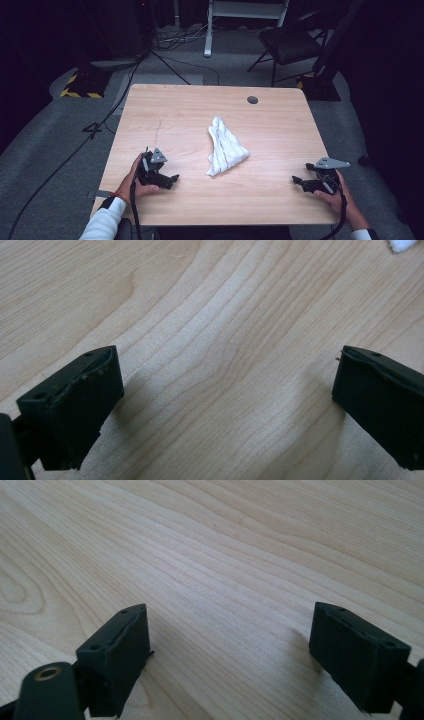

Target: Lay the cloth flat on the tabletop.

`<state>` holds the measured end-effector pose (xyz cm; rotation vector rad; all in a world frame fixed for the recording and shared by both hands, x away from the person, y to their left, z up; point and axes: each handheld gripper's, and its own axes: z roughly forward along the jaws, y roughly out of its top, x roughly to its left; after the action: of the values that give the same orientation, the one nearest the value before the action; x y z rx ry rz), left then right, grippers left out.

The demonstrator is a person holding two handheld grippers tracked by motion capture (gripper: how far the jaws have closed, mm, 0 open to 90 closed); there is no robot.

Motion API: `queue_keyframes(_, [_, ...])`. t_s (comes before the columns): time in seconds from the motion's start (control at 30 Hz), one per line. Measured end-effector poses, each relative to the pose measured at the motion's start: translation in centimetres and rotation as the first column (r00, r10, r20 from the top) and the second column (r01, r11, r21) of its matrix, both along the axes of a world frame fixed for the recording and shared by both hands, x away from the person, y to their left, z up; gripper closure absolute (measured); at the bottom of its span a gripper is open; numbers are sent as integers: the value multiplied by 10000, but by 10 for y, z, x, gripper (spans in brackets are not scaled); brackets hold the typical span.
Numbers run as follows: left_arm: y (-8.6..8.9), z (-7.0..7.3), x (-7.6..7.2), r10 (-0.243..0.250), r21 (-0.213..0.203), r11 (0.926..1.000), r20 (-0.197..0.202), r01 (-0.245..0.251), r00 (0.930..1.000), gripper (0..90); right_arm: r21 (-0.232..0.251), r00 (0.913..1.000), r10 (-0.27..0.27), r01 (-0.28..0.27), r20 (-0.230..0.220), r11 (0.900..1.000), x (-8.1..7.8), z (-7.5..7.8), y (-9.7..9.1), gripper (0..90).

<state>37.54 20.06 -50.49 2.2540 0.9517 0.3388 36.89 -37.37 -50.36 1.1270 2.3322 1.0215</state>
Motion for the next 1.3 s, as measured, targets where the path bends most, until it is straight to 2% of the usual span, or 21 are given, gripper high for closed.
queue_keyframes(0.07, [1,0,0,-47,12,10000,-4,47,10000,2,-112,9999,116,-115,123,9999,-2,1,1,206])
queue_keyframes(0.17, [1,0,0,-93,19,10000,-26,93,10000,2,-492,9991,280,-265,311,9984,-3,3,5,200])
queue_keyframes(0.3, [1,0,0,-63,38,10000,21,63,10000,2,-525,9993,332,-322,186,9981,-1,4,4,198])
queue_keyframes(0.33, [1,0,0,-67,39,10000,23,67,10000,2,-539,9994,293,-282,185,9981,0,6,5,238])
queue_keyframes(0.37, [1,0,0,-67,39,10000,23,67,10000,2,-539,9994,293,-282,185,9981,0,6,5,238])
queue_keyframes(0.43, [1,0,-1,-144,0,9999,-27,144,9999,3,225,9989,237,-246,403,9994,2,16,5,270])
queue_keyframes(0.5, [-1,0,-3,-362,15,9993,-29,362,9993,2,640,9981,185,-222,581,9977,4,23,7,283])
queue_keyframes(0.63, [-2,0,-4,-541,-5,9985,-39,541,9985,0,505,9965,389,-427,743,9978,8,29,17,289])
queue_keyframes(0.77, [-4,0,-4,-550,4,9985,-28,550,9985,0,87,9928,1031,-1038,607,9946,19,32,45,324])
queue_keyframes(0.83, [-5,0,-3,-599,-7,9982,-37,599,9982,0,-63,9886,1330,-1329,710,9911,24,36,61,352])
queue_keyframes(1.0, [-9,0,-2,-735,22,9973,-25,735,9973,0,177,9738,2034,-2062,1016,9784,34,50,102,363])
queue_keyframes(1.03, [-9,0,-2,-735,22,9973,-25,735,9973,0,177,9738,2034,-2062,1016,9784,34,50,102,363])
queue_keyframes(1.07, [-9,0,-2,-728,6,9973,7,728,9973,0,47,9655,2321,-2343,1179,9722,37,54,119,371])
queue_keyframes(1.1, [-9,0,-2,-728,6,9973,7,728,9973,0,47,9655,2321,-2343,1179,9722,37,54,119,371])
queue_keyframes(1.13, [-10,0,-3,-715,2,9974,-2,715,9974,0,103,9601,2526,-2556,1198,9667,42,57,132,374])
queue_keyframes(1.27, [-11,0,-3,-699,9,9976,-30,699,9975,0,155,9503,2826,-2869,1304,9578,49,62,156,378])
queue_keyframes(1.3, [-11,0,-3,-699,9,9976,-30,699,9975,0,155,9503,2826,-2869,1304,9578,49,62,156,378])
